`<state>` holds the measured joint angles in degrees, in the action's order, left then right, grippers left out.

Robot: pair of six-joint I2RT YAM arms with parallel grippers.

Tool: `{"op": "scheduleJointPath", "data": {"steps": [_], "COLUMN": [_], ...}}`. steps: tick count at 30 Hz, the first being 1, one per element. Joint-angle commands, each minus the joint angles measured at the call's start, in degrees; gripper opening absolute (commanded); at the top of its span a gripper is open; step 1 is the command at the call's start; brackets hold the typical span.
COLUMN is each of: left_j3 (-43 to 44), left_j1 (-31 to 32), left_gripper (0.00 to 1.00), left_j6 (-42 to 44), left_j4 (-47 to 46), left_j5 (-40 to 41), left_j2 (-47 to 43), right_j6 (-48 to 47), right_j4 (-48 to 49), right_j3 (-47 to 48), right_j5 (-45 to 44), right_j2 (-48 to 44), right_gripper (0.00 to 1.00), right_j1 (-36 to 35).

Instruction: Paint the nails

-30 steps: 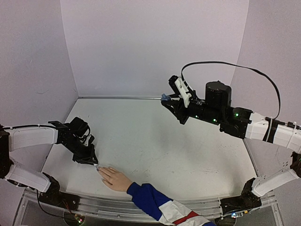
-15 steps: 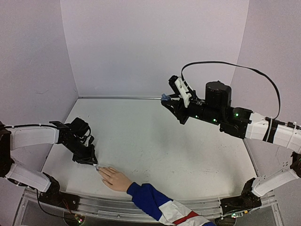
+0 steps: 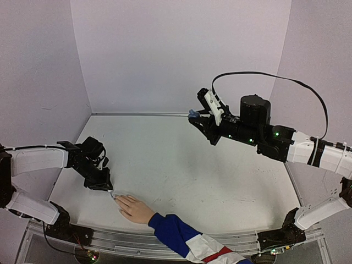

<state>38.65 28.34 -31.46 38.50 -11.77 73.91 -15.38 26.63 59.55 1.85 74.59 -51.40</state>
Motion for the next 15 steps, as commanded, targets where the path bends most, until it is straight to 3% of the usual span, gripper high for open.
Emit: {"op": "scheduleJointPath", "data": {"steps": [1, 8, 15], "left_j3": [1.51, 2.33, 3.09], "left_j1": [-0.12, -0.12, 0.13], "left_gripper": [0.00, 0.00, 0.00], "left_j6": [-0.17, 0.76, 1.31], "left_j4": [0.22, 0.68, 0.37], "left_j5": [1.27, -5.10, -5.87], "left_j2": [-3.69, -4.00, -2.26], "right_j6": [0.00, 0.08, 0.08], "right_j4": [3.90, 3.87, 3.87], "right_j3": [0.78, 0.91, 0.85], "right_j5": [-0.13, 0.12, 0.17], "right_j2": [-1.20, -0.93, -0.92], "right_gripper": [0.00, 0.00, 0.00], "right_j1": [0.33, 0.34, 0.38]}}
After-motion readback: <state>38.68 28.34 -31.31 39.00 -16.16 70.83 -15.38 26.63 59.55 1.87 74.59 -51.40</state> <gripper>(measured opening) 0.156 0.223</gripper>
